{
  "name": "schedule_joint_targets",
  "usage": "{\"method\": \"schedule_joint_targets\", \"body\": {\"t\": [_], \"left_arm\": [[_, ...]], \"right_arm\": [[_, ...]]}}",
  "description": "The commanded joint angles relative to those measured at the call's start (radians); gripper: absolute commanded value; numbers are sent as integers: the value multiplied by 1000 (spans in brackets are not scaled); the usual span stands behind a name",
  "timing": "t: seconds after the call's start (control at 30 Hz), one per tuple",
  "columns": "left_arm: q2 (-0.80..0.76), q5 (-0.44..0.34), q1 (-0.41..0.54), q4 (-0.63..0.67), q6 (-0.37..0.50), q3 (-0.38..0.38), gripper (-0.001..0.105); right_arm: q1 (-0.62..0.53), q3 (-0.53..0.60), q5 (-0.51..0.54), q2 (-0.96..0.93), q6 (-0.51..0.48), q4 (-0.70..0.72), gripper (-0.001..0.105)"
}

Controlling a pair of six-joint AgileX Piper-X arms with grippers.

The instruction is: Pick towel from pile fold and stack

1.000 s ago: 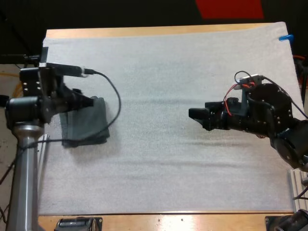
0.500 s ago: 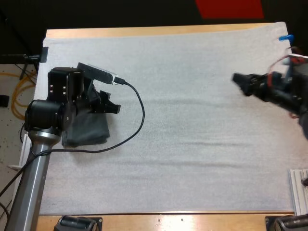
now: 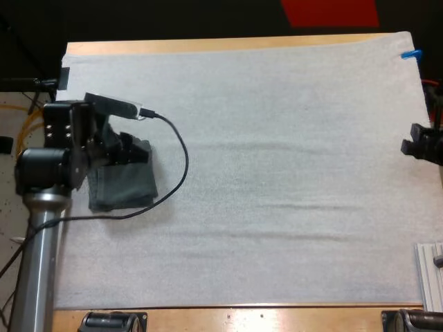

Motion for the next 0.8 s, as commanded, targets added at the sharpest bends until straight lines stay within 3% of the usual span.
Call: {"method": "schedule_joint_targets", "body": {"t": [0.0,0.23,0.33,0.5,0.77], "left_arm": [[-29,-2,7,7,5,-4,40],[-190,-13,20,0,16,-4,40],[-266,-32,20,0,65,-4,40],[-362,-47,20,-22,69,10,40],[-641,-47,20,-82,69,191,40]], "right_arm": [[0,-5,16,-20,-28,16,63],[3,-5,4,-113,-15,41,63],[31,-5,4,-159,-15,41,63],[101,-3,4,-234,-15,41,63],[174,-2,4,-370,-11,41,63]]}}
